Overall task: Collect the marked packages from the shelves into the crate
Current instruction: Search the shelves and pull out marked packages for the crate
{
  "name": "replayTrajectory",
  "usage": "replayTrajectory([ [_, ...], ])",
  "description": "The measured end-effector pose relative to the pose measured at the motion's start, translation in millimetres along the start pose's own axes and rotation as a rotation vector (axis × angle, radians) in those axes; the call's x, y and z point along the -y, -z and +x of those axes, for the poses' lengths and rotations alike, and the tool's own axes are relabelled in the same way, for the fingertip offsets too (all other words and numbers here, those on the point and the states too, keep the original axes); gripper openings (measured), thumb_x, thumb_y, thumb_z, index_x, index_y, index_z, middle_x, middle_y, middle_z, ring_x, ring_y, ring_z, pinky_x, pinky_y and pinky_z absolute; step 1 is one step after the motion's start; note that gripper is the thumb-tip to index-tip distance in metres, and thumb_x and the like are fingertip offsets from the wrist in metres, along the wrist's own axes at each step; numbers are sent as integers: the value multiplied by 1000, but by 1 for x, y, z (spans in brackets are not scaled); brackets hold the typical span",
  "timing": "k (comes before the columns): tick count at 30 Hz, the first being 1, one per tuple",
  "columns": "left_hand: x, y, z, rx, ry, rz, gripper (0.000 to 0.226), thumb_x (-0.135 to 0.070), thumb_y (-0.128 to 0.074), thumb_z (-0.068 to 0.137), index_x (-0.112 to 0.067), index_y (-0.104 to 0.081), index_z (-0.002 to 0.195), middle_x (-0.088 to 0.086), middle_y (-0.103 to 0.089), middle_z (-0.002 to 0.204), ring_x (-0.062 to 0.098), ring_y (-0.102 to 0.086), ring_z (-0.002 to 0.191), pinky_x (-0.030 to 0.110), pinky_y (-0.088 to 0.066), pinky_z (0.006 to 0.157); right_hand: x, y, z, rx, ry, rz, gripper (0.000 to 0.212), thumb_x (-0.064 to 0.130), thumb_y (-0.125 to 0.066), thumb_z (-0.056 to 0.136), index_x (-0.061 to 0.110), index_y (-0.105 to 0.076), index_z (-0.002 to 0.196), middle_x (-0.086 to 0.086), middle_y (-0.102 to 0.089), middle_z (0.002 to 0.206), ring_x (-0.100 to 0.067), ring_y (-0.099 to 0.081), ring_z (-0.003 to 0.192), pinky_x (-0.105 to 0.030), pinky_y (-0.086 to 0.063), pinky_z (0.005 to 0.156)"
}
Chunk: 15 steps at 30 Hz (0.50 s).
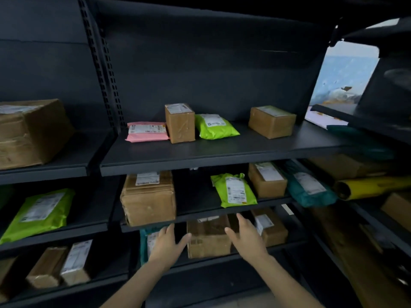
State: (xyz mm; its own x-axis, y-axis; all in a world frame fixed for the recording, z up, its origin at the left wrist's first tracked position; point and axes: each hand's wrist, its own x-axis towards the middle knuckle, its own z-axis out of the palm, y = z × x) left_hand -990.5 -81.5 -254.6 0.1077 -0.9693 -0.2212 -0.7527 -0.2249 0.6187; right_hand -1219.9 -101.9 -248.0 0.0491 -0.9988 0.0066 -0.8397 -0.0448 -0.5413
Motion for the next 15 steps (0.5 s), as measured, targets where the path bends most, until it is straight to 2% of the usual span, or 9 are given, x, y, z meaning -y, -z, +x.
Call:
replayTrajectory([
  [5,-49,-38,-32,-53,-210,252,74,-55,-42,93,-11,-21,149,6,-24,155,22,-19,144,33,-19,117,-47,39,-40,1,26,-111,69,47,-42,94,14,-16,148,-7,-30,150,-23,-31,135,-32,-37,103],
  [11,-95,-83,-51,4,-293,297,74,-54,-44,92,-10,-23,148,7,-27,153,23,-20,143,33,-20,117,-96,68,-73,-28,-28,-110,68,48,-44,93,16,-17,147,-5,-33,147,-21,-32,132,-30,-38,99],
  [15,-118,-109,-50,50,-331,319,68,-52,-44,92,-11,-28,144,7,-32,150,23,-25,139,32,-22,114,-126,78,-83,-26,-78,-87,70,47,-44,93,15,-14,147,-6,-28,151,-21,-27,137,-30,-32,106],
])
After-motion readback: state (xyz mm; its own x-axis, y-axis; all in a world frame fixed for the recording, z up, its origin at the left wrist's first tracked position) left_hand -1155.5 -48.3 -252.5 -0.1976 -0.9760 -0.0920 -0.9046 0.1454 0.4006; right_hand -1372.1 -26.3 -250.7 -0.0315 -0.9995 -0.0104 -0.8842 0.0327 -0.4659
